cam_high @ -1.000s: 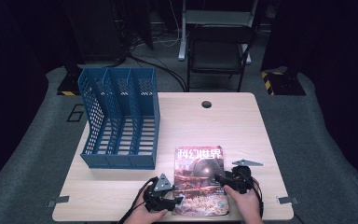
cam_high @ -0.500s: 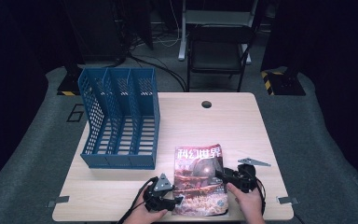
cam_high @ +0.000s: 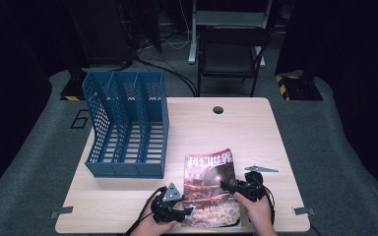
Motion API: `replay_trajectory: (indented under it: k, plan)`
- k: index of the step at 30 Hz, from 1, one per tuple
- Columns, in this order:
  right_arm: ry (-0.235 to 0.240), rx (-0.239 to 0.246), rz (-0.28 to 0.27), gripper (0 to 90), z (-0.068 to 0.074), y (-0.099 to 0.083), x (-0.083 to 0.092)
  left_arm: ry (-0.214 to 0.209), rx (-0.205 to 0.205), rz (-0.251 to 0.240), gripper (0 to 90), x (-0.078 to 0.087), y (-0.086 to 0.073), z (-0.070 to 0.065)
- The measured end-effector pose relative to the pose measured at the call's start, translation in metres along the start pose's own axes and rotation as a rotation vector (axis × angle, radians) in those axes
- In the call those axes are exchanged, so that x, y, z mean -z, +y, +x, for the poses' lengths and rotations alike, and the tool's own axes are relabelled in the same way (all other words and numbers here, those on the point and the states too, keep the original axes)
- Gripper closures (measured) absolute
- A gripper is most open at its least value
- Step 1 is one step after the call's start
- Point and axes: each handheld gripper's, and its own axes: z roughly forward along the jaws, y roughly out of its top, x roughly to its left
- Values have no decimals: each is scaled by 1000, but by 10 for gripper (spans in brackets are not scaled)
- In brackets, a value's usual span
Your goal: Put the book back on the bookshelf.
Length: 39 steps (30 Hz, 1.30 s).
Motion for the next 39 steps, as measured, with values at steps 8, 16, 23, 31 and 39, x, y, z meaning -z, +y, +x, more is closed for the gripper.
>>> replay_trajectory:
  k: [8, 16, 23, 31, 39]
  plan:
    - [13, -8, 43, 479, -8, 2, -10, 0, 1, -5, 443, 0, -1, 0]
    - [46, -10, 89, 543, -6, 0, -10, 0, 6, -10, 442, 0, -1, 0]
    - [34, 29, 103, 554, -4, 0, -10, -8, 3, -6, 442, 1, -2, 0]
    - [22, 48, 99, 650, -6, 0, -10, -4, 4, -19, 441, 0, -3, 1]
    - [41, 24, 94, 681, -11, -1, -9, -11, -5, -20, 426, 0, -3, 1]
